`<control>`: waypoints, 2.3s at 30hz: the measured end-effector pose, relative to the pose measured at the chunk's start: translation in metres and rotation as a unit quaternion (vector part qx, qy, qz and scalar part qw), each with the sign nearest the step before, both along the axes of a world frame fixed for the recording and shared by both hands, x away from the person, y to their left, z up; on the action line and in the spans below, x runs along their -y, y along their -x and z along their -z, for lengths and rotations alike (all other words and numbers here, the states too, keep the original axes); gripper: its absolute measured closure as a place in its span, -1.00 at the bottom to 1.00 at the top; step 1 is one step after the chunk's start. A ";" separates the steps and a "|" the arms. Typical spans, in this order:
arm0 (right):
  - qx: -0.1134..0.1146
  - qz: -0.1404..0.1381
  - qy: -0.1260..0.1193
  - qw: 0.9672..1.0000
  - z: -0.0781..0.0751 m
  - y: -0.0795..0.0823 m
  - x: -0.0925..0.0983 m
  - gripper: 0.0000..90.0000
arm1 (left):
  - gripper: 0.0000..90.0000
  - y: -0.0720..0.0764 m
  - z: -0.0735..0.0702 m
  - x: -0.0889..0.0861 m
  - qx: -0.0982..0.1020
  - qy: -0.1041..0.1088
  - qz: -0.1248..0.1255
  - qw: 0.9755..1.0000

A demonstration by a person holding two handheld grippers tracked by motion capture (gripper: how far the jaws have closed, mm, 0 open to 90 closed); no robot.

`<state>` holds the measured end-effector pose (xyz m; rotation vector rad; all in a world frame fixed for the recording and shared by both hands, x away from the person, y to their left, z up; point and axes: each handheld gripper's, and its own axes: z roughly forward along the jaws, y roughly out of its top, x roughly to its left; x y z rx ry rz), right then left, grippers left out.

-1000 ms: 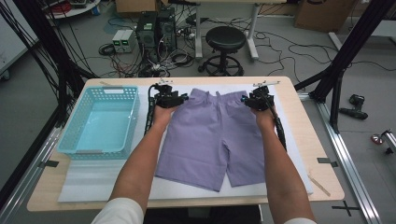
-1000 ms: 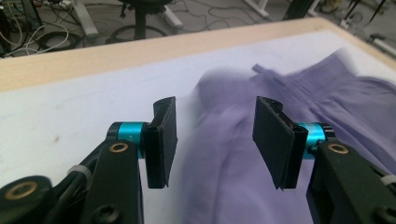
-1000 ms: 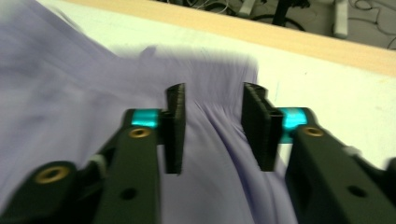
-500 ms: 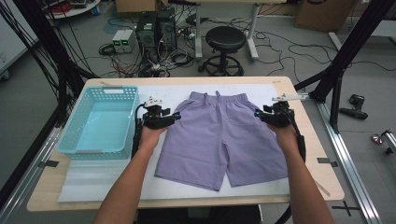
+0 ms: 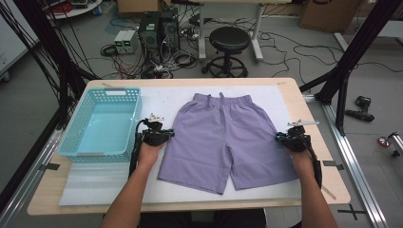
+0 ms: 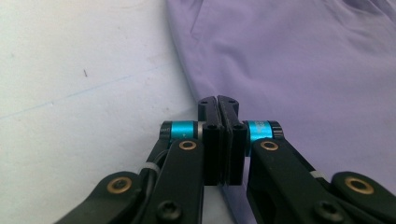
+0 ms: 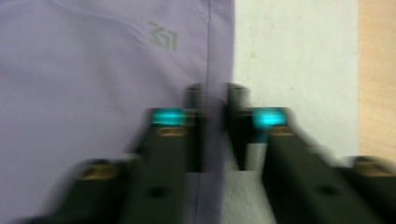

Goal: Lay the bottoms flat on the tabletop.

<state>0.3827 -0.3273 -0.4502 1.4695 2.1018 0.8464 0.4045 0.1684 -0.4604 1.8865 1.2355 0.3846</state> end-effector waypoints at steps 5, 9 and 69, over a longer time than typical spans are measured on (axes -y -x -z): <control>0.030 0.025 0.011 0.999 -0.001 -0.009 -0.005 1.00 | 0.97 -0.013 -0.003 -0.004 0.014 0.027 -0.040 0.999; 0.021 0.035 0.020 0.999 0.001 -0.014 -0.010 0.87 | 0.72 -0.014 -0.001 0.001 0.012 0.030 -0.036 0.999; -0.003 -0.377 -0.009 0.926 0.004 0.112 -0.207 0.71 | 0.06 0.110 -0.037 -0.042 0.126 0.084 0.030 0.988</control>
